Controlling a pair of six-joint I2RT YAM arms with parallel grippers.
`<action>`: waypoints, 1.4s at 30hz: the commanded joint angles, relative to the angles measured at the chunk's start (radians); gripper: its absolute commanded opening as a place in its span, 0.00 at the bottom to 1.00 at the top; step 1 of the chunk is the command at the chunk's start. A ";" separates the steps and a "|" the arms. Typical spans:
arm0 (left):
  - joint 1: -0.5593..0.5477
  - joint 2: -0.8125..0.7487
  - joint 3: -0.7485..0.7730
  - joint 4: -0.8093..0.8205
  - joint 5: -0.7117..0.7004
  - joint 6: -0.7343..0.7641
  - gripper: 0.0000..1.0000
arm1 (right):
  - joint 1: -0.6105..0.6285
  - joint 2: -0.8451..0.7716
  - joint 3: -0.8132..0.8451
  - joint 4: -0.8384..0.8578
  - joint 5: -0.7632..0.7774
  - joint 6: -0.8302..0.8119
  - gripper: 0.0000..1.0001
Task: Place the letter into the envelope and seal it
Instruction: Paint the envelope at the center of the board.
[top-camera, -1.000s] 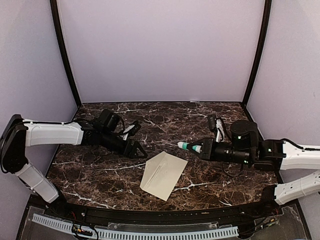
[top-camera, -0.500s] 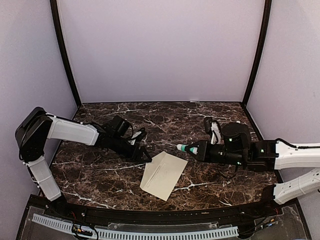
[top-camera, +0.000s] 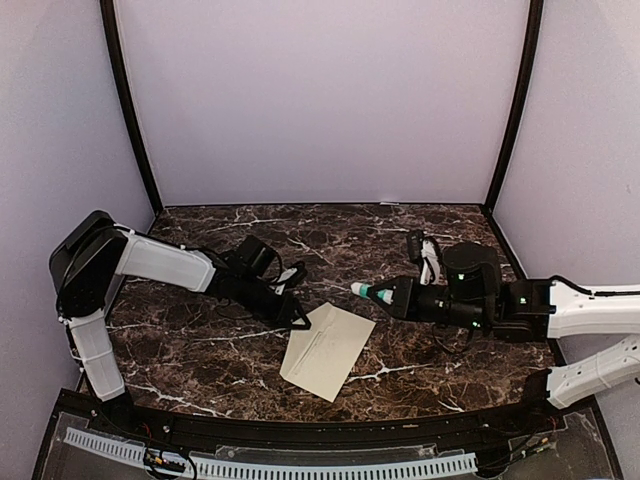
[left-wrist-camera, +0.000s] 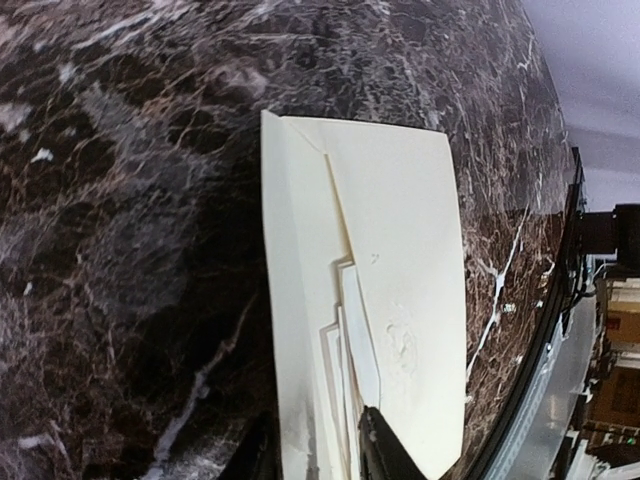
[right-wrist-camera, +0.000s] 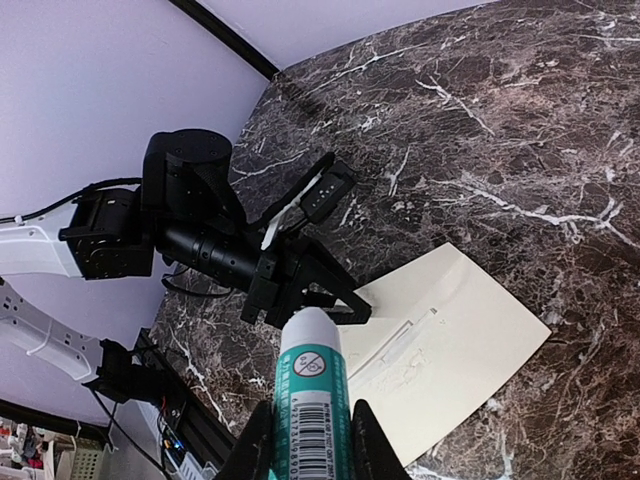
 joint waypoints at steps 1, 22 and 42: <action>-0.019 -0.007 0.033 -0.048 -0.034 0.046 0.22 | 0.007 -0.026 -0.009 0.022 0.005 -0.010 0.04; -0.155 0.003 0.146 -0.265 -0.110 0.275 0.00 | 0.080 0.235 0.212 -0.296 -0.063 -0.022 0.04; -0.160 -0.010 0.161 -0.276 -0.126 0.281 0.00 | 0.127 0.448 0.235 -0.320 -0.051 0.066 0.03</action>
